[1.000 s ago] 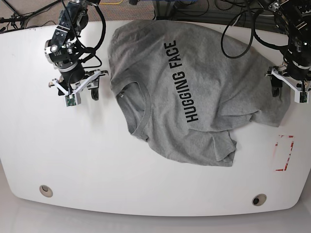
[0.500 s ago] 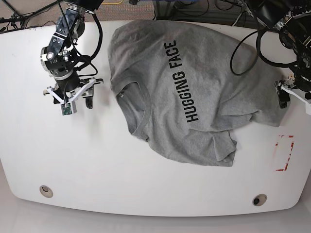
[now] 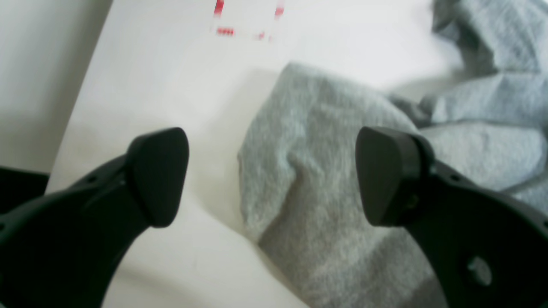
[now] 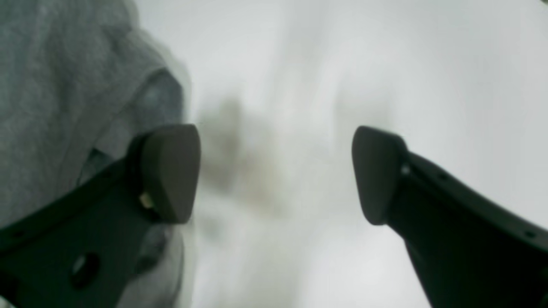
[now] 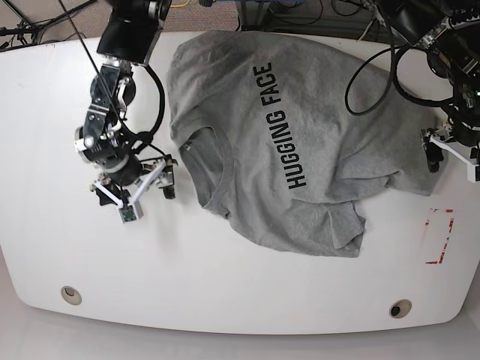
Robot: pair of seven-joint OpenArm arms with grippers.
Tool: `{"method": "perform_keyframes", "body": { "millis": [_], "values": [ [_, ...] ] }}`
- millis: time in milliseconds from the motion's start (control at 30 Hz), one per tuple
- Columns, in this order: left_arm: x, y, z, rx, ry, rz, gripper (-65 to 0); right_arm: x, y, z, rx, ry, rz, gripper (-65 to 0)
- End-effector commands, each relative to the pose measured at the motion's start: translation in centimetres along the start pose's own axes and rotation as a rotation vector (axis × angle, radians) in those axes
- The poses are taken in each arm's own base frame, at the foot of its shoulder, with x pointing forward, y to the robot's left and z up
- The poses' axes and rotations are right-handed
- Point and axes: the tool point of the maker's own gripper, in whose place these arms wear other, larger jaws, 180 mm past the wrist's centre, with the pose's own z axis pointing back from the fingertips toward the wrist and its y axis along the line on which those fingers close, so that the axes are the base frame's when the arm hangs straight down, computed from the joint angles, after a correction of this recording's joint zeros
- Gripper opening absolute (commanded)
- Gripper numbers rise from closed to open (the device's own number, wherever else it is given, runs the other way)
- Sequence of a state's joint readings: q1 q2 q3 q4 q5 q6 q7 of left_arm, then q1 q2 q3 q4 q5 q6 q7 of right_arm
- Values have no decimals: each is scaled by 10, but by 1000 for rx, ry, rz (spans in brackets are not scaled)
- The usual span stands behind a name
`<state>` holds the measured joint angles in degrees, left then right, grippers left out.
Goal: Fold the T-shirt properly
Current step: 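Move the right gripper down to the shirt's sleeve edge and grasp it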
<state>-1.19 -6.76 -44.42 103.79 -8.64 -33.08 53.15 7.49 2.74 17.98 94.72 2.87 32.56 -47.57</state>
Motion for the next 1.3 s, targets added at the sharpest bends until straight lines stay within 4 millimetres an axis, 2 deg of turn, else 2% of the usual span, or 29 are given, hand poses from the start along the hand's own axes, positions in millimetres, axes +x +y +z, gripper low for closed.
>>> {"method": "perform_keyframes", "body": {
  "millis": [0,167,233,433,567,633,833,967,1100,1233,1267],
  "values": [
    [29,0,5,5,-85,-32,-84,29,-7,-8,6,-61,11,-135],
    [37,-6,2,-9,-94,-55,-88,35,-10,-27,34,-46,-8,-154],
    [42,-5,-1,-7,-93,-66,-86,37,-20,-37,38,-33,-35,-166],
    [53,0,-12,-11,-87,-90,-90,34,-24,-50,54,-14,-68,-179],
    [61,8,-22,-12,-83,-93,-86,32,-24,-56,67,1,-79,-179],
    [62,18,-39,-23,-56,-81,-79,31,-27,-59,68,13,-82,-184],
    [60,33,-50,-19,-37,-46,-73,30,-24,-64,83,24,-91,-186],
    [60,42,-54,-11,-40,-20,-71,33,-17,-70,107,26,-82,-178],
    [58,48,-49,0,-44,-17,-69,31,-13,-73,119,33,-80,-177],
    [56,54,-41,11,-51,-20,-63,32,-8,-77,136,31,-73,-175],
    [55,58,-33,22,-57,-20,-61,32,-7,-80,142,26,-75,-172]
  ]
}}
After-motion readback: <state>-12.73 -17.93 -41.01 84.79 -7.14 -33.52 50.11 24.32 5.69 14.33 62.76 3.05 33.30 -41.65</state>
